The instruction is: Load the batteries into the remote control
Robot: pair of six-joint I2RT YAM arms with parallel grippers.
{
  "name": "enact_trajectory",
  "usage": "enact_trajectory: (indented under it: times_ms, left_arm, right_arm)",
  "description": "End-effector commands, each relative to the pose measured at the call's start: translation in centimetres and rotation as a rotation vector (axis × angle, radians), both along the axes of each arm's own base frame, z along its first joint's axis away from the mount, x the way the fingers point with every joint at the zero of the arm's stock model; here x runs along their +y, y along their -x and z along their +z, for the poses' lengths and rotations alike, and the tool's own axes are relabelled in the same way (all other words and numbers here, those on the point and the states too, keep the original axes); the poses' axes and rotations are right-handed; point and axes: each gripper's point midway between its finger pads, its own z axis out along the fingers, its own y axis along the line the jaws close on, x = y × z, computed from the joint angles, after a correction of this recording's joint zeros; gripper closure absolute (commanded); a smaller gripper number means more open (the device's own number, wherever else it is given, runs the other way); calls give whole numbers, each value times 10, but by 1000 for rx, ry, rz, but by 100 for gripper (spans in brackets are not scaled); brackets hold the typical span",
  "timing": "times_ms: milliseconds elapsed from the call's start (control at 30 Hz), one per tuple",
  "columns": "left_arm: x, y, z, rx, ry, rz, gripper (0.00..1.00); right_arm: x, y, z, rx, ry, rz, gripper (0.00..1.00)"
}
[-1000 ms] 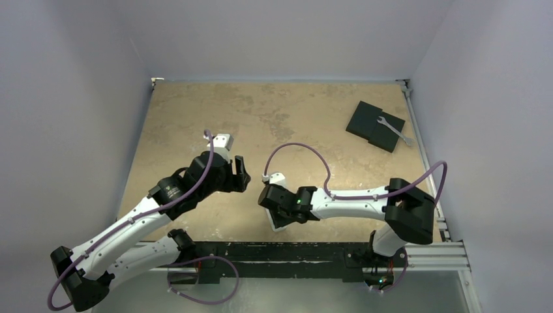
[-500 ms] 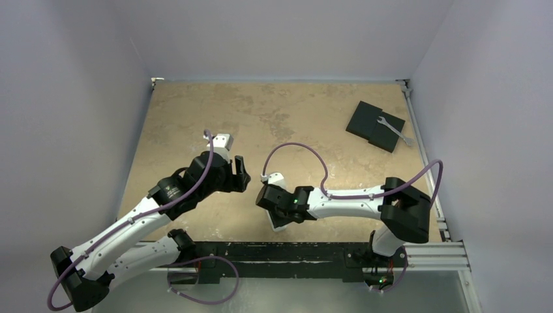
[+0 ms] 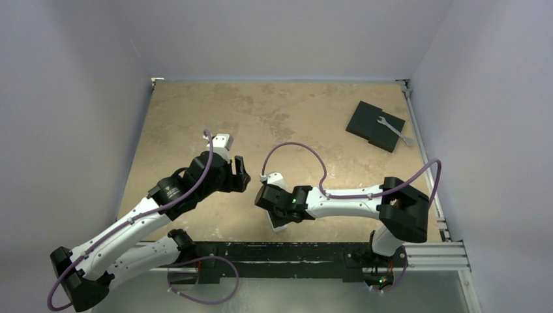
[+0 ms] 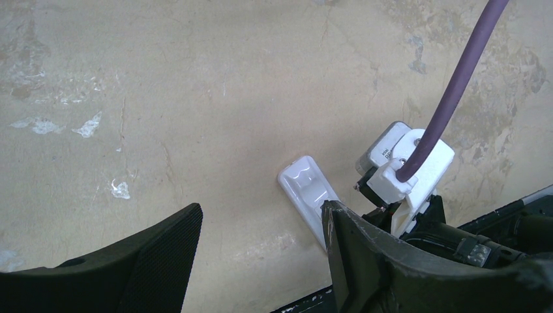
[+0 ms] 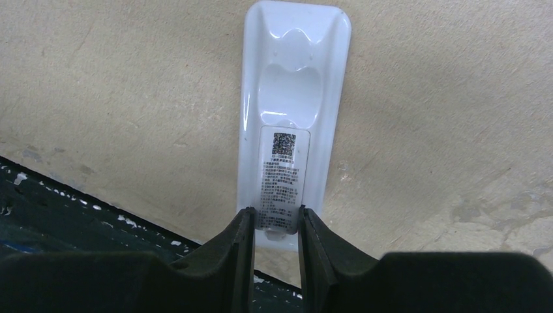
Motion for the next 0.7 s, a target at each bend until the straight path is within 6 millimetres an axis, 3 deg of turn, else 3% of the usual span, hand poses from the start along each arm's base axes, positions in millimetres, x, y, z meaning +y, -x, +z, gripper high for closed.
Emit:
enact_trajectory:
  times_ms: [0, 367, 667]
  left_arm:
    - [2, -3, 12, -40, 9, -1, 32]
    - [1, -4, 11, -39, 6, -2, 32]
    - [1, -4, 11, -39, 6, -3, 32]
  right_arm:
    - [7, -8, 11, -37, -19, -30, 72]
    - [8, -9, 12, -40, -14, -32, 53]
    - [9, -12, 22, -56, -23, -38, 49]
